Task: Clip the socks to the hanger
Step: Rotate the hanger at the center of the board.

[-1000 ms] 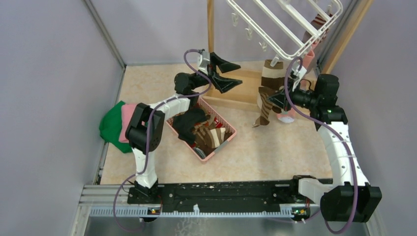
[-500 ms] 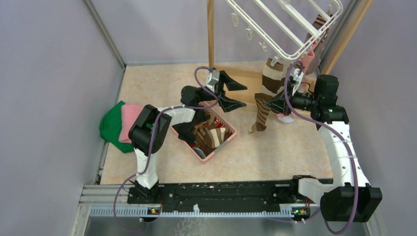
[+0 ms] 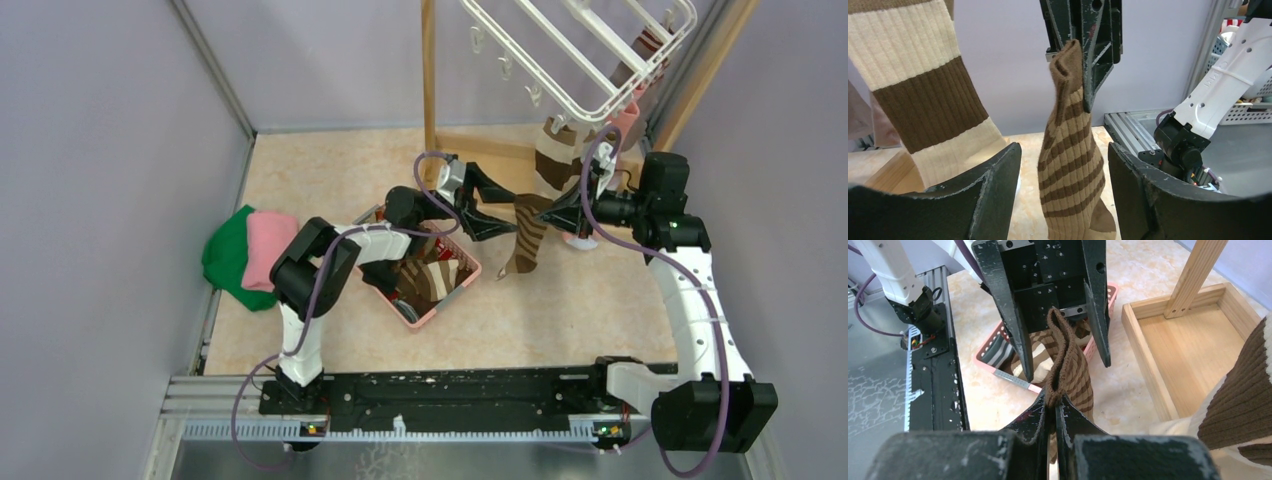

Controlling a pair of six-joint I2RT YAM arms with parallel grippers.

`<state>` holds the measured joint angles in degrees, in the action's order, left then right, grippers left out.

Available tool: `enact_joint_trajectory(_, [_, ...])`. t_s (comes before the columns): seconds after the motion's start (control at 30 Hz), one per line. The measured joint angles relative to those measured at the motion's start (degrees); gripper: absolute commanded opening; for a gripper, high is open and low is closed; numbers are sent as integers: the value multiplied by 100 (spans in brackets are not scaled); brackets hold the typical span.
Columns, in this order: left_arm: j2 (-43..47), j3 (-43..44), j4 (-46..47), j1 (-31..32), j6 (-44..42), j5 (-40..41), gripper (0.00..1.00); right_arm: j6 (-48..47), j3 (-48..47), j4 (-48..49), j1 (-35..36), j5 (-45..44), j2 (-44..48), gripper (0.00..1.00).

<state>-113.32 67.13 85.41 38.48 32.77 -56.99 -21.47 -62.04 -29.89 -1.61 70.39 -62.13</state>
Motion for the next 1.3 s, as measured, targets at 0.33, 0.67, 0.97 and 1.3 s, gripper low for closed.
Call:
enact_joint_trajectory(0.33, [-240, 146, 13, 22, 350, 313, 62, 0, 0, -2, 0, 133, 9, 0])
enact_joint_trajectory(0.67, [-584, 354, 0, 44, 1130, 415, 61, 0, 0, 0, 0, 175, 13, 0])
enact_joint_trajectory(0.97, [-581, 444, 9, 103, 1344, 387, 62, -2, 0, 0, 0, 175, 13, 0])
enact_joint_trajectory(1.3, [-444, 514, 7, 131, 1513, 345, 61, -2, 0, 0, 0, 173, 13, 0])
